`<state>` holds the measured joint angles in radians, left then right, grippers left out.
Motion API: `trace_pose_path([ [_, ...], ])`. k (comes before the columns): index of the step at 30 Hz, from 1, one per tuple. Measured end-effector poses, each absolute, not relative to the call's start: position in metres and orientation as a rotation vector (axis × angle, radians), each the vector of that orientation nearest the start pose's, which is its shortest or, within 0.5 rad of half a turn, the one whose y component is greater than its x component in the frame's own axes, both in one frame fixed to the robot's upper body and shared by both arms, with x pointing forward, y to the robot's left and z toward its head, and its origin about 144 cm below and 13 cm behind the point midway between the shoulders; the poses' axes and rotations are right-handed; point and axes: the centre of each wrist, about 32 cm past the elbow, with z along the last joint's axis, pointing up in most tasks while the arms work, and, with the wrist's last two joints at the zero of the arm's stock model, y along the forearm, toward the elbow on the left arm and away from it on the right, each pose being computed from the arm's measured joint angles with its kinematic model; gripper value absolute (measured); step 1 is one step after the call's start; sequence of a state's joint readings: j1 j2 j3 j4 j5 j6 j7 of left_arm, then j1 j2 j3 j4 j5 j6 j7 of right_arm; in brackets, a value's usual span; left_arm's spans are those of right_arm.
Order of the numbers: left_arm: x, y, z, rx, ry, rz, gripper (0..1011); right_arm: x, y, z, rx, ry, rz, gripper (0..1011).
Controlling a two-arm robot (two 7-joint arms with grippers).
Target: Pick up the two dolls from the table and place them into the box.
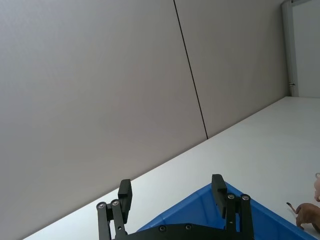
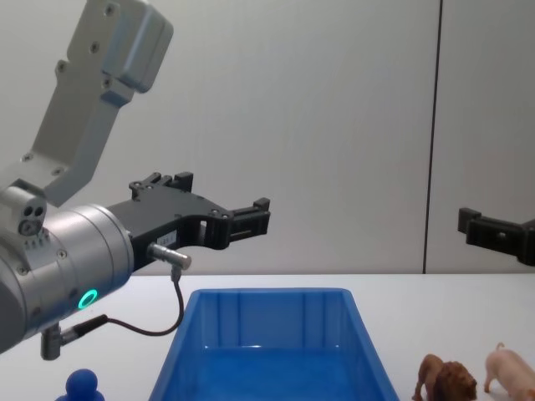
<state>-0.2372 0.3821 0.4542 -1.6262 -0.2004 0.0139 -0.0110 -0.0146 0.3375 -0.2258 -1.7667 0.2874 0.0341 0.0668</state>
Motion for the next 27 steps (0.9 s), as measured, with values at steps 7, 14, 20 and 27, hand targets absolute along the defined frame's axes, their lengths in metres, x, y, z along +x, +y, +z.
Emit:
trace_pose_path([
  [7,0.4920,0.1984,1.2044,0.061,-0.268,1.124,1002,0.4433,-0.2371,1.1887,0.026,-0.075,-1.230,1001],
  [14,0.4920,0.1984,1.2044,0.061,-0.268,1.124,1002,0.4433,-0.2371,1.1887,0.026,-0.075,-1.230,1001],
  [20,0.4920,0.1984,1.2044,0.061,-0.268,1.124,1002,0.4433,-0.2371,1.1887,0.026,-0.075,-1.229,1001],
  [27,0.4920,0.1984,1.2044,0.061,-0.268,1.124,1002,0.4434,-0.2386,1.1888,0.025,-0.076,-1.228,1001],
])
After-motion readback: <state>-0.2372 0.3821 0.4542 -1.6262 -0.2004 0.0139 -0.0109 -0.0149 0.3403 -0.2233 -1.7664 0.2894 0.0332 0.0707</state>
